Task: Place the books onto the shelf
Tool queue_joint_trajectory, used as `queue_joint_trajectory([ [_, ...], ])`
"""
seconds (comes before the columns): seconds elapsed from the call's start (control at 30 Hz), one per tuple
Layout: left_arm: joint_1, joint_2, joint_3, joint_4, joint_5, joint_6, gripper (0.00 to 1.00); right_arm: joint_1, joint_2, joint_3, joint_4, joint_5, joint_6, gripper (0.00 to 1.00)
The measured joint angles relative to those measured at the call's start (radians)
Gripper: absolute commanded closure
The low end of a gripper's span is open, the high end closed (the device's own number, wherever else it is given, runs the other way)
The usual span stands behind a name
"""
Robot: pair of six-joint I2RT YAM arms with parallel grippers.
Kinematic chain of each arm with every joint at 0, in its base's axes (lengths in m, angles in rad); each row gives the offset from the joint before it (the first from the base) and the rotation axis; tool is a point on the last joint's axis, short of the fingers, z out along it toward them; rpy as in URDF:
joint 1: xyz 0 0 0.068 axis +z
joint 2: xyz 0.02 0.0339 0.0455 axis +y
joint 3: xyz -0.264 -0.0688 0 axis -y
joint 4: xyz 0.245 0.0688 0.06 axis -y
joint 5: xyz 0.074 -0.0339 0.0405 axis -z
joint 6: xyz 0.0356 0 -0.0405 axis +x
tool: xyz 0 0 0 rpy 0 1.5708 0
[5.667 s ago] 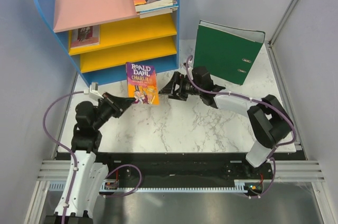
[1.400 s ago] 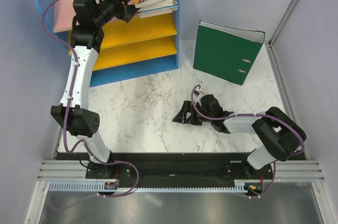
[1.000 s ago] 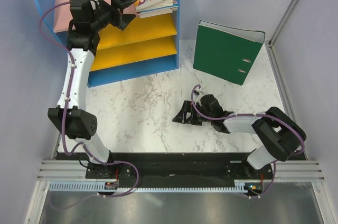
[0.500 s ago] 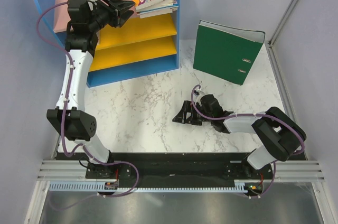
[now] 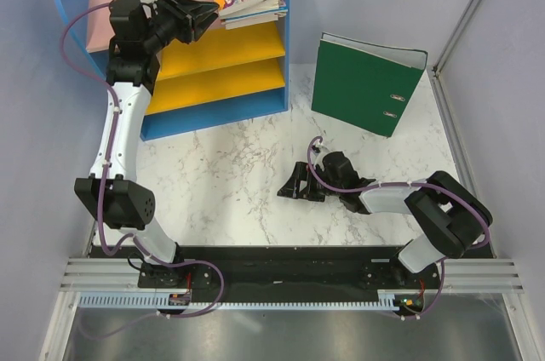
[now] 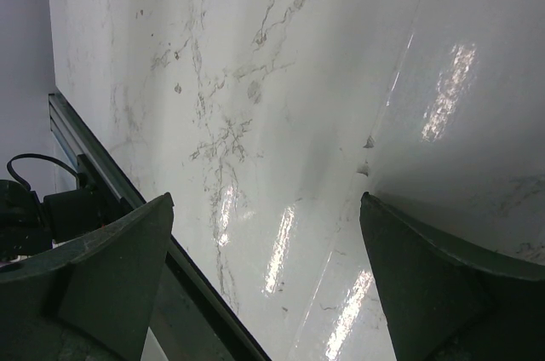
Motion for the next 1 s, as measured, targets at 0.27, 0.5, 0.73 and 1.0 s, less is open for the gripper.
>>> queue_joint_trajectory([
  [0.27, -0.018, 0.0, -0.002, 0.016, 0.0, -0.009, 0.65, 0.0, 0.002, 0.001, 0.001, -0.002, 0.0, 0.02],
  [0.5, -0.024, 0.0, -0.006, 0.019, -0.005, -0.012, 0.69, 0.0, 0.002, 0.001, 0.003, -0.003, 0.0, 0.02],
  [0.73, -0.025, 0.0, -0.006, 0.025, -0.016, -0.026, 0.7, 0.0, 0.003, 0.001, 0.003, -0.004, 0.0, 0.02],
  [1.0, -0.025, 0.001, -0.003, 0.026, -0.031, -0.034, 0.71, 0.0, 0.003, 0.001, 0.004, -0.005, 0.0, 0.02],
])
